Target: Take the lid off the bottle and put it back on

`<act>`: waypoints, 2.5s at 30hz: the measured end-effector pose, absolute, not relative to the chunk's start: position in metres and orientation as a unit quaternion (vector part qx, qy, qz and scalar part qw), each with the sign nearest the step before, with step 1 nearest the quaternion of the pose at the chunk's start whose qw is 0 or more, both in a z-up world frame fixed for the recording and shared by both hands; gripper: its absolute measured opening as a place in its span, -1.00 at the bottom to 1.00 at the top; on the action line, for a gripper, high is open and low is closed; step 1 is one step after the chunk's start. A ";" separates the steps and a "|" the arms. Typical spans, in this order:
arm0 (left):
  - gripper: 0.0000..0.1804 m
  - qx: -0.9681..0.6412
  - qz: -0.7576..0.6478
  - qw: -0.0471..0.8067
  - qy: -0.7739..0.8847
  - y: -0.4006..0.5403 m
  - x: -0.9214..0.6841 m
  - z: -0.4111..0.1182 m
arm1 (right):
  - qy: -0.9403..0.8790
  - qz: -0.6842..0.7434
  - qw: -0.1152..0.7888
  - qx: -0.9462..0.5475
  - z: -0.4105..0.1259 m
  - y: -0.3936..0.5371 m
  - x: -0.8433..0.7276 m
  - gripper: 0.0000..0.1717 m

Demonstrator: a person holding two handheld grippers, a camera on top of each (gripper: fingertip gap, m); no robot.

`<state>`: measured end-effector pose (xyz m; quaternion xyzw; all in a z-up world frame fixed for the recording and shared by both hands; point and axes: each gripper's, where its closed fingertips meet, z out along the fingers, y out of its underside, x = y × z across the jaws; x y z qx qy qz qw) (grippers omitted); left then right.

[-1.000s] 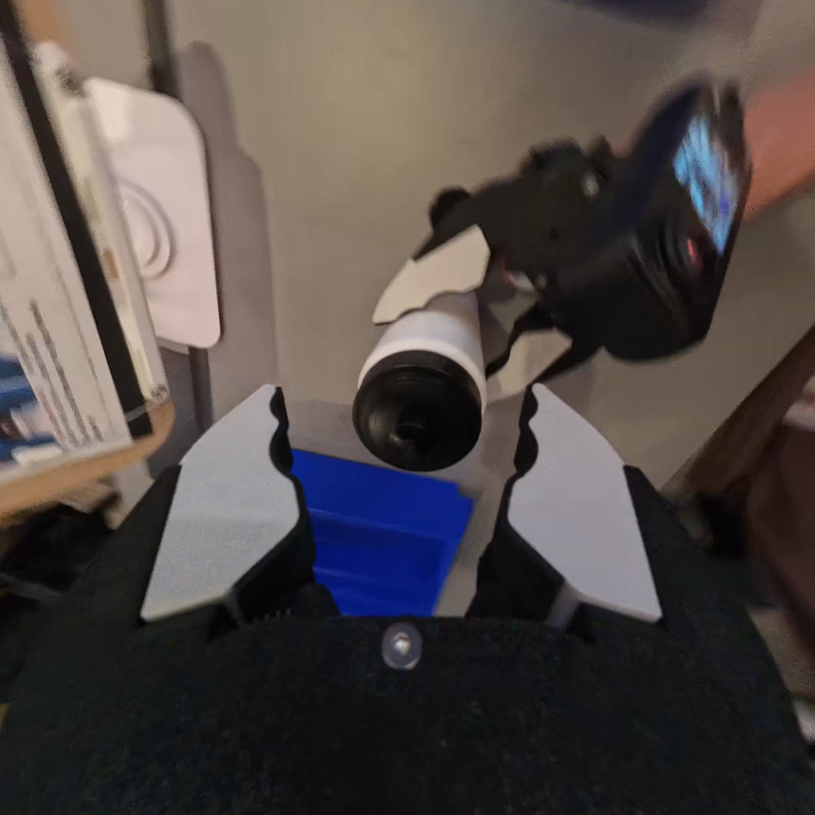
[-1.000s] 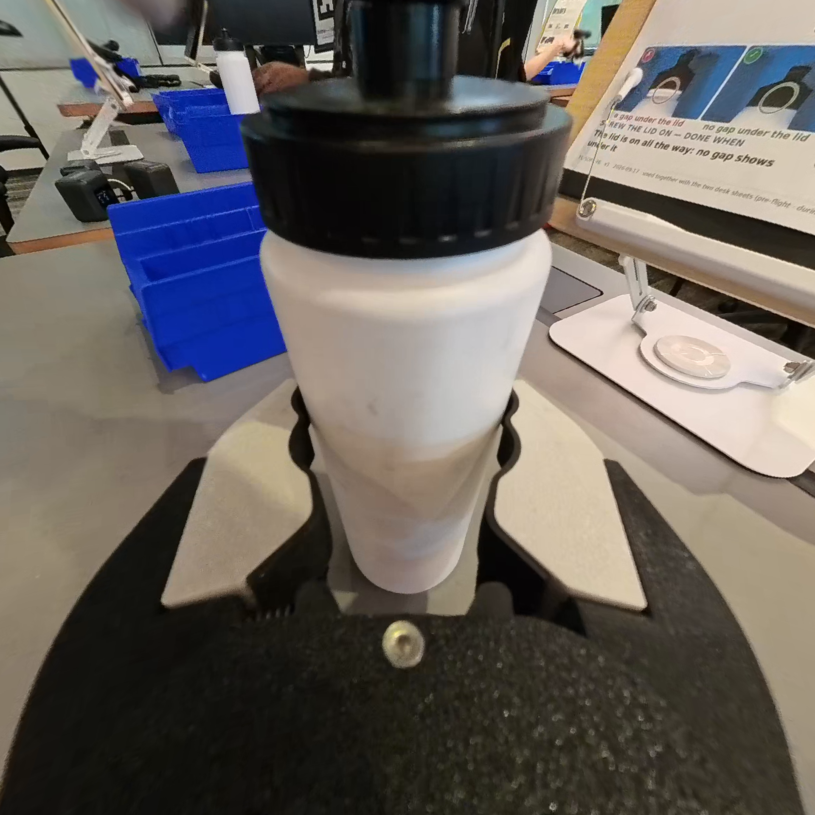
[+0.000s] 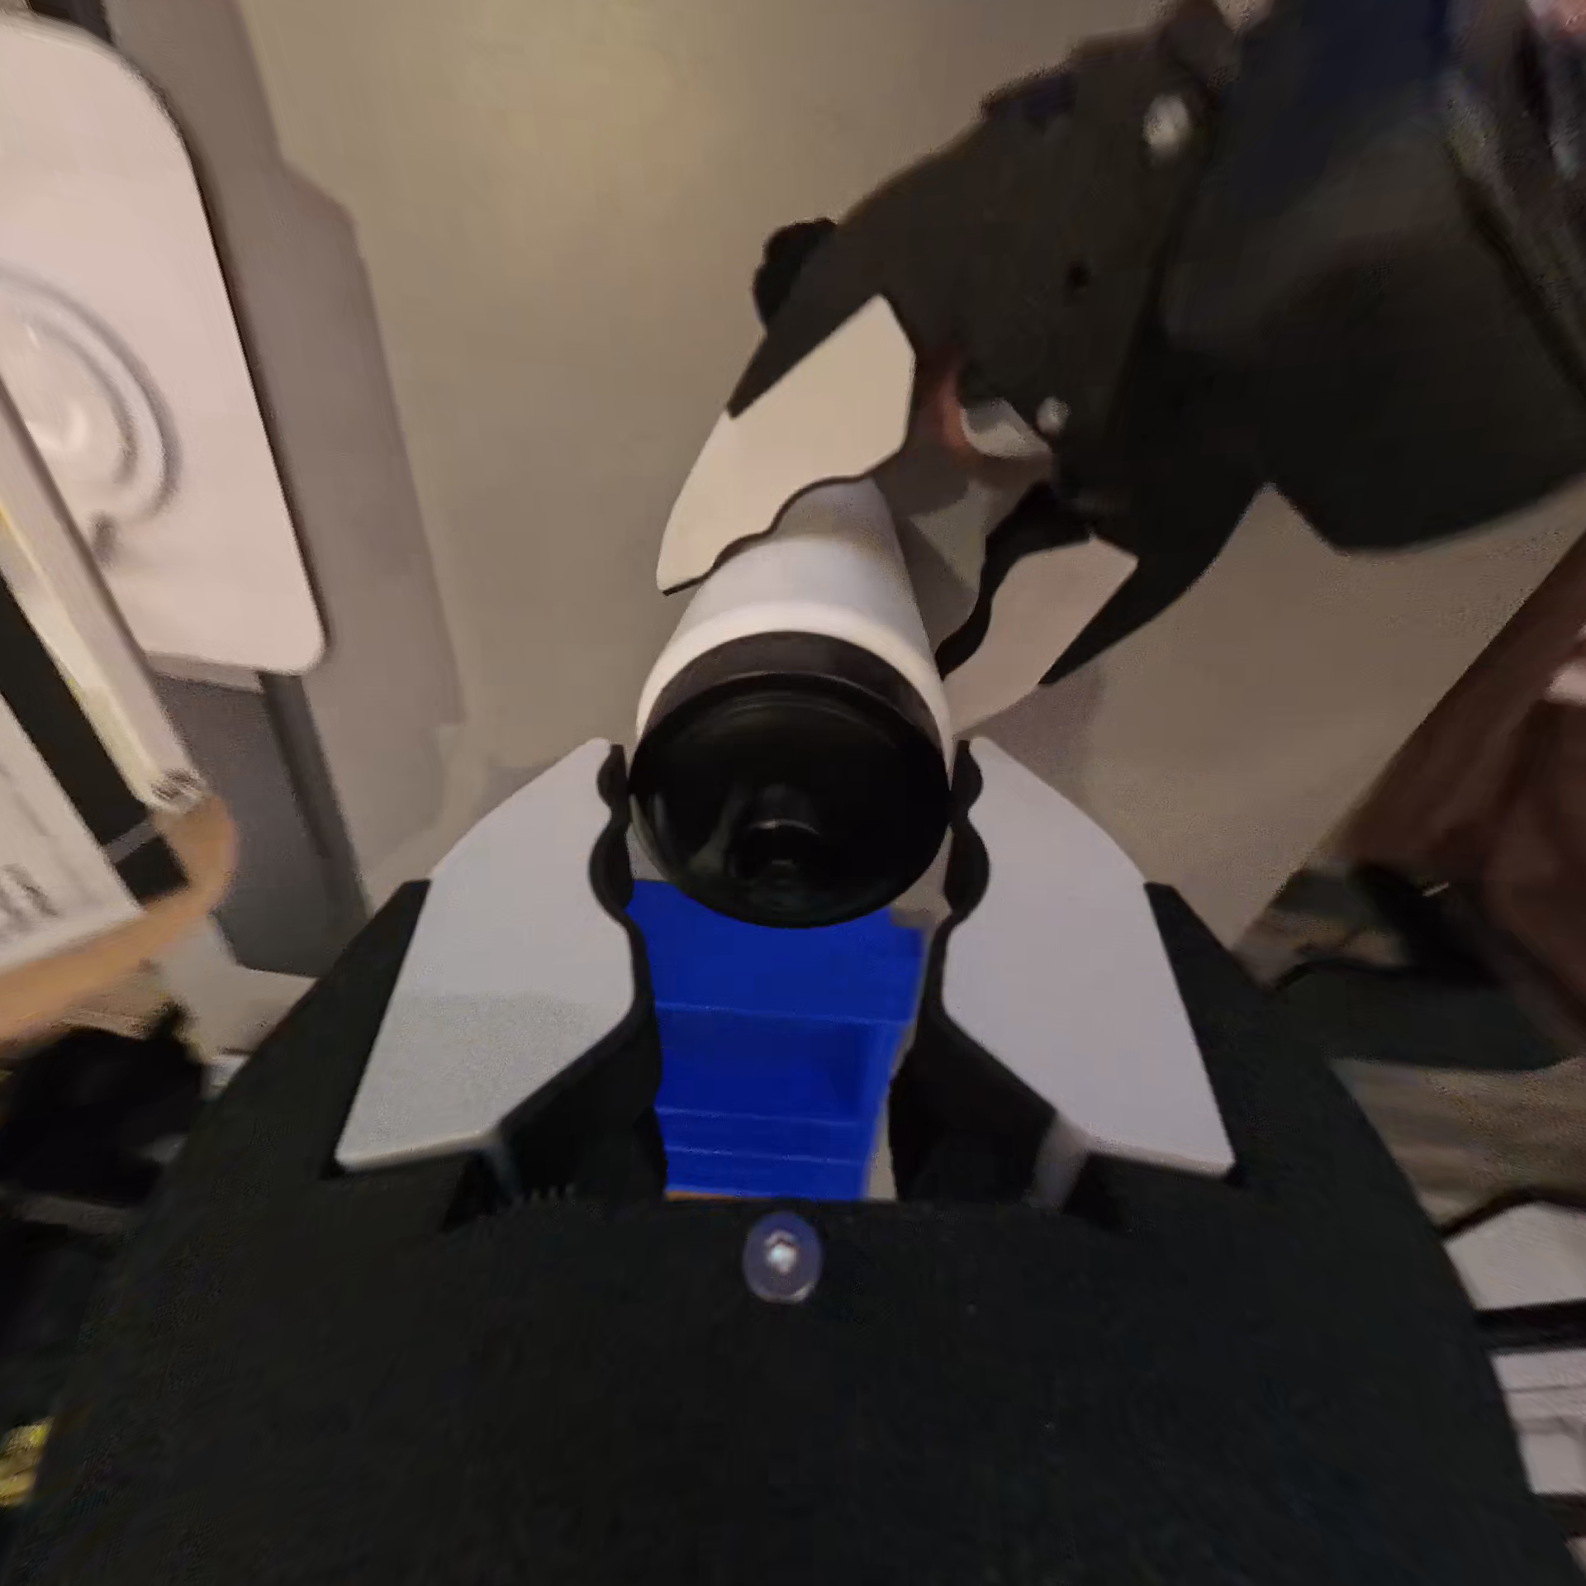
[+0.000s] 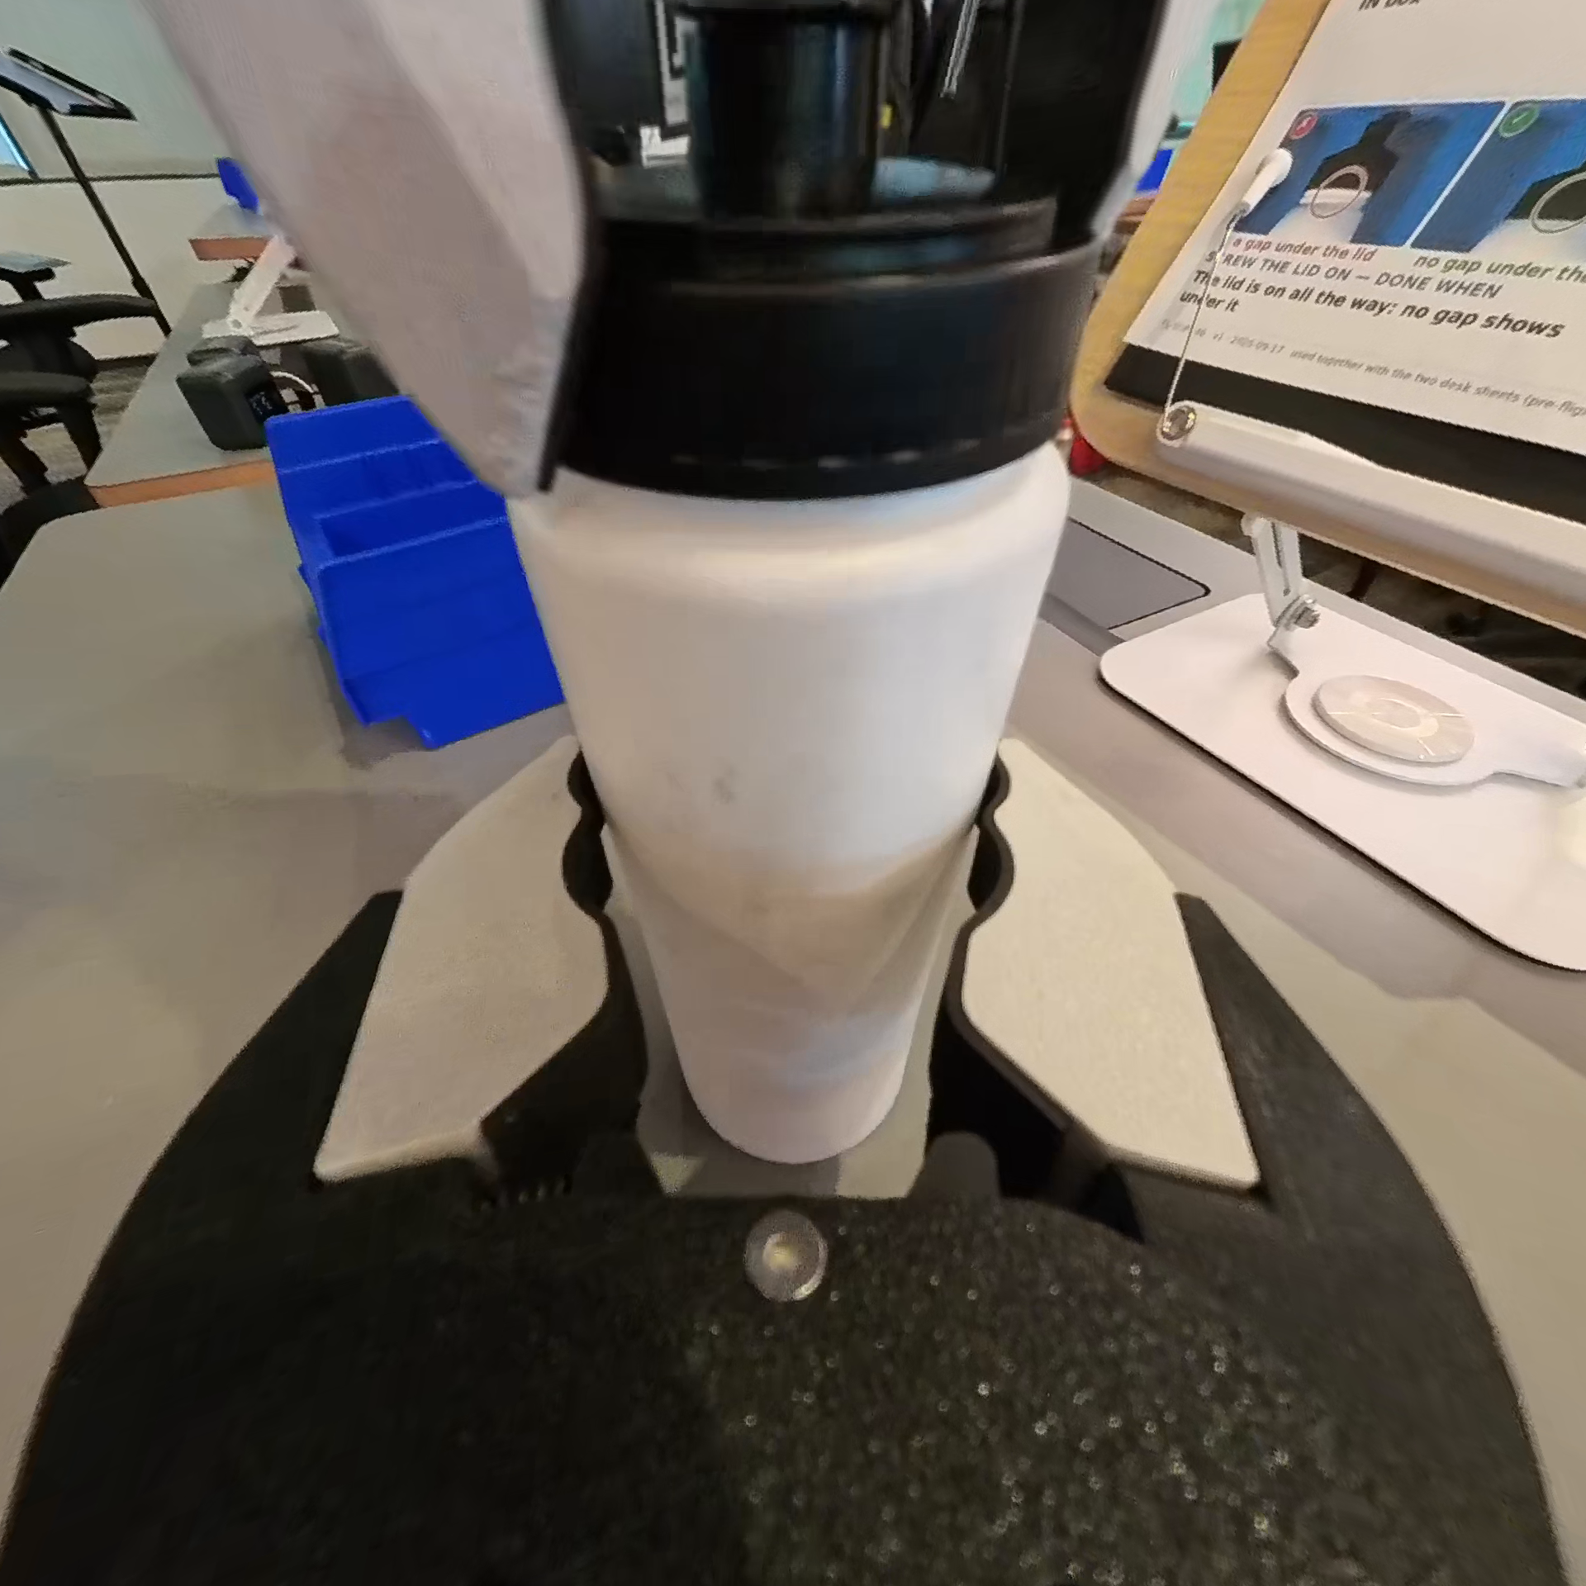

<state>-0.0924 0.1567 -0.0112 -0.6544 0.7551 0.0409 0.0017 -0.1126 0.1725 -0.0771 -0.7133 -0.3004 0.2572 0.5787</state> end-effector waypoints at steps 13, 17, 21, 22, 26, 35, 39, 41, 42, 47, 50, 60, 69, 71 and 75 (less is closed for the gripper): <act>-0.21 -0.443 0.073 0.027 0.893 0.157 -0.097 -0.012 | -0.309 0.264 0.578 -0.708 -0.077 0.172 -0.115 -0.03; -0.04 -0.560 0.019 0.019 0.828 0.147 -0.094 -0.004 | -0.307 0.266 0.577 -0.708 -0.077 0.171 -0.114 -0.03; 0.03 -0.695 -0.054 0.102 0.710 0.161 -0.075 0.017 | -0.304 0.263 0.578 -0.711 -0.077 0.172 -0.114 -0.03; 0.12 -0.737 -0.065 0.122 0.662 0.166 -0.072 0.021 | -0.303 0.260 0.578 -0.712 -0.077 0.172 -0.114 -0.03; 0.11 -0.874 -0.004 0.108 0.473 0.178 -0.104 0.008 | -0.295 0.246 0.580 -0.719 -0.078 0.173 -0.116 -0.03; -0.22 -0.933 -0.050 0.087 0.345 0.161 -0.101 -0.008 | -0.279 0.215 0.580 -0.734 -0.079 0.175 -0.118 -0.03; -0.22 -0.925 -0.050 0.063 0.372 0.160 -0.101 -0.008 | -0.280 0.215 0.580 -0.734 -0.079 0.174 -0.117 -0.03; -0.22 -0.909 -0.044 0.050 0.410 0.159 -0.101 -0.009 | -0.283 0.217 0.579 -0.733 -0.080 0.174 -0.118 -0.03; -0.22 -0.898 -0.040 0.044 0.437 0.159 -0.101 -0.009 | -0.284 0.218 0.579 -0.732 -0.079 0.173 -0.118 -0.03; -0.22 -0.817 -0.028 0.017 0.575 0.158 -0.101 -0.009 | -0.290 0.233 0.580 -0.725 -0.079 0.173 -0.118 -0.03; -0.21 -0.743 -0.012 0.015 0.669 0.157 -0.102 -0.010 | -0.296 0.245 0.583 -0.716 -0.079 0.173 -0.118 -0.03; -0.19 -0.457 0.132 -0.005 0.880 0.165 -0.113 -0.012 | -0.312 0.265 0.589 -0.697 -0.078 0.171 -0.123 -0.03; 0.00 -0.600 0.037 0.045 0.798 0.140 -0.091 0.017 | -0.303 0.264 0.585 -0.704 -0.079 0.172 -0.121 -0.03; 0.02 -0.688 -0.010 0.071 0.722 0.141 -0.081 0.027 | -0.300 0.261 0.585 -0.707 -0.079 0.171 -0.120 -0.03; 0.07 -0.850 -0.071 0.088 0.514 0.154 -0.078 0.038 | -0.302 0.252 0.581 -0.712 -0.080 0.171 -0.121 -0.03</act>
